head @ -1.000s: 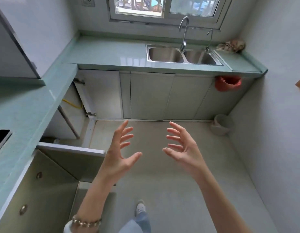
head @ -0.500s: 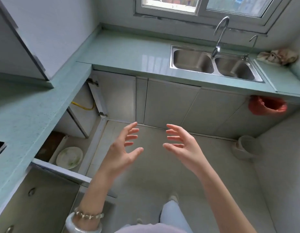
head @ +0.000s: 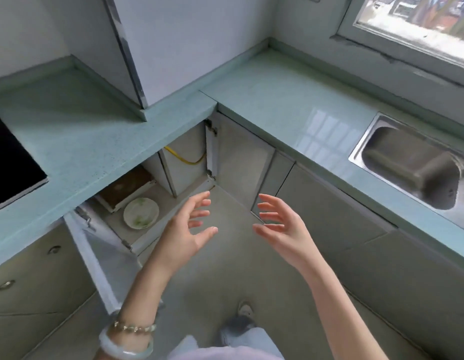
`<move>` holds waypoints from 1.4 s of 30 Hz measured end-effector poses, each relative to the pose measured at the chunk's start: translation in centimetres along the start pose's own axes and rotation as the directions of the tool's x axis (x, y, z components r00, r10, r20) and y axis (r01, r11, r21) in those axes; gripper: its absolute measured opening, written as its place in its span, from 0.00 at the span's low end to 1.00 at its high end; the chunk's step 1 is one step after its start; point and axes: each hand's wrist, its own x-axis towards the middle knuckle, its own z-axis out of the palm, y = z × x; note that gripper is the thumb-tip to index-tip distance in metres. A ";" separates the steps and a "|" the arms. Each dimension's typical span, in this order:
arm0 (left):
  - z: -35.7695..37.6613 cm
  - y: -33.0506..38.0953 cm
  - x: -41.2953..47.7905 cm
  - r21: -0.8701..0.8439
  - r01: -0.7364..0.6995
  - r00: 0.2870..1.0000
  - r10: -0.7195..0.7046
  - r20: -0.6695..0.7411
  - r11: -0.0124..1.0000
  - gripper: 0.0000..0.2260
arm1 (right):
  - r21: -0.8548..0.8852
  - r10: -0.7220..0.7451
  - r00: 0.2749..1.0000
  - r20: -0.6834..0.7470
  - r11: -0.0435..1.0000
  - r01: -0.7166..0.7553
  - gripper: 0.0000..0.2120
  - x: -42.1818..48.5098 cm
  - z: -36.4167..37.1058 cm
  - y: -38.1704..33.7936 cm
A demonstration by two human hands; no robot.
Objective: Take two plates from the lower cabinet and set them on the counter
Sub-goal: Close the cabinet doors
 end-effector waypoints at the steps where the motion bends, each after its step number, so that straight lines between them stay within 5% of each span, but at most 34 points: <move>1: 0.4 0.1 0.5 -0.004 0.012 0.999 -0.013 -0.047 1.000 0.30 | -0.001 -0.009 0.999 0.042 1.000 0.009 0.25 1.3 -0.7 0.0; 16: -0.1 -2.7 1.9 -0.119 0.283 0.823 -0.305 -0.479 0.952 0.29 | -0.036 -0.110 0.847 0.519 0.988 0.150 0.26 16.2 3.7 -0.2; 32: -6.8 -7.0 13.0 -0.157 0.278 0.675 -0.309 -0.669 0.948 0.36 | -0.039 -0.161 0.738 0.656 0.969 0.246 0.28 31.5 12.2 -3.8; 42: -0.7 -13.8 14.9 -0.284 0.304 0.577 -0.413 -0.705 0.909 0.37 | -0.076 -0.141 0.649 0.747 0.953 0.294 0.29 36.2 14.7 1.7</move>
